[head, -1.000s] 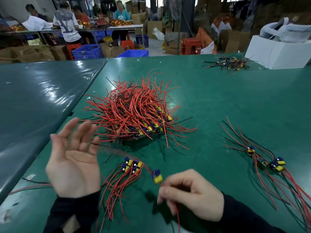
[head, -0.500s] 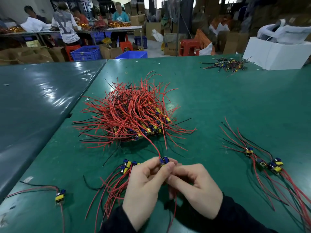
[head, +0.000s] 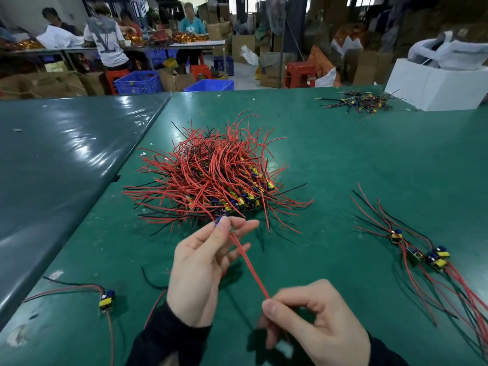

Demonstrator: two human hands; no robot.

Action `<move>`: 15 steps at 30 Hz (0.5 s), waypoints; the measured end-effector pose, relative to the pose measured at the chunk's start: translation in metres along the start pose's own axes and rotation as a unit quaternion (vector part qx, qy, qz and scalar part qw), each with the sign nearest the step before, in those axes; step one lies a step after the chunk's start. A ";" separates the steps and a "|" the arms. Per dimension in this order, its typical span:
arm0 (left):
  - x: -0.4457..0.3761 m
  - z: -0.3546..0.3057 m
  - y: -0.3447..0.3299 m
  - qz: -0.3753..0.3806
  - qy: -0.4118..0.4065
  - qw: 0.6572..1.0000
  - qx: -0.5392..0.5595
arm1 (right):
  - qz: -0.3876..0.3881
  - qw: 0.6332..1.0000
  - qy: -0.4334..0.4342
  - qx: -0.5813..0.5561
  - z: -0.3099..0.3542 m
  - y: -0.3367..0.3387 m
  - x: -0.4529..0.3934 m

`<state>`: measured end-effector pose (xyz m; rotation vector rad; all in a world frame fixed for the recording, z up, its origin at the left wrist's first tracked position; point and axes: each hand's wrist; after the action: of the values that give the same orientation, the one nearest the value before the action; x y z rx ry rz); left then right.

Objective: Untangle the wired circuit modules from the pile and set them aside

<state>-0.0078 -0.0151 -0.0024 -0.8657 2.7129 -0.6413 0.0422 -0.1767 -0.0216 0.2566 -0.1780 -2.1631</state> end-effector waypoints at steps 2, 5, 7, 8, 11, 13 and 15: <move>0.004 -0.001 -0.003 0.013 -0.001 1.000 -0.003 | -0.012 1.000 0.009 0.015 0.003 0.000 0.004; 0.007 0.000 -0.004 0.019 0.005 1.000 0.004 | -0.047 0.996 0.036 0.066 0.001 0.000 0.009; 0.007 -0.001 -0.003 0.018 0.015 1.000 0.012 | -0.057 0.994 0.034 0.089 0.001 0.000 0.013; 0.007 -0.001 -0.004 0.017 0.019 1.000 0.014 | -0.054 0.995 0.023 0.082 0.002 0.000 0.015; 0.009 -0.002 -0.006 0.014 0.036 0.999 0.020 | -0.041 0.995 0.011 0.086 0.005 0.005 0.019; 0.010 -0.001 -0.008 0.016 0.048 0.998 0.029 | -0.033 0.991 0.024 0.131 0.005 0.011 0.021; 0.012 0.001 -0.010 0.021 0.062 0.997 0.040 | 0.002 0.984 0.023 0.179 0.008 0.015 0.020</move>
<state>-0.0118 -0.0297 0.0000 -0.7715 2.7852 -0.8139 0.0410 -0.2017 -0.0131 0.5095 -0.5432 -2.1093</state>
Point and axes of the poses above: each hand's wrist, its own x-axis away from the middle knuckle, its own y-axis out of the back of the hand, z = x × y, and after that the axes turned 5 degrees about -y, right-handed
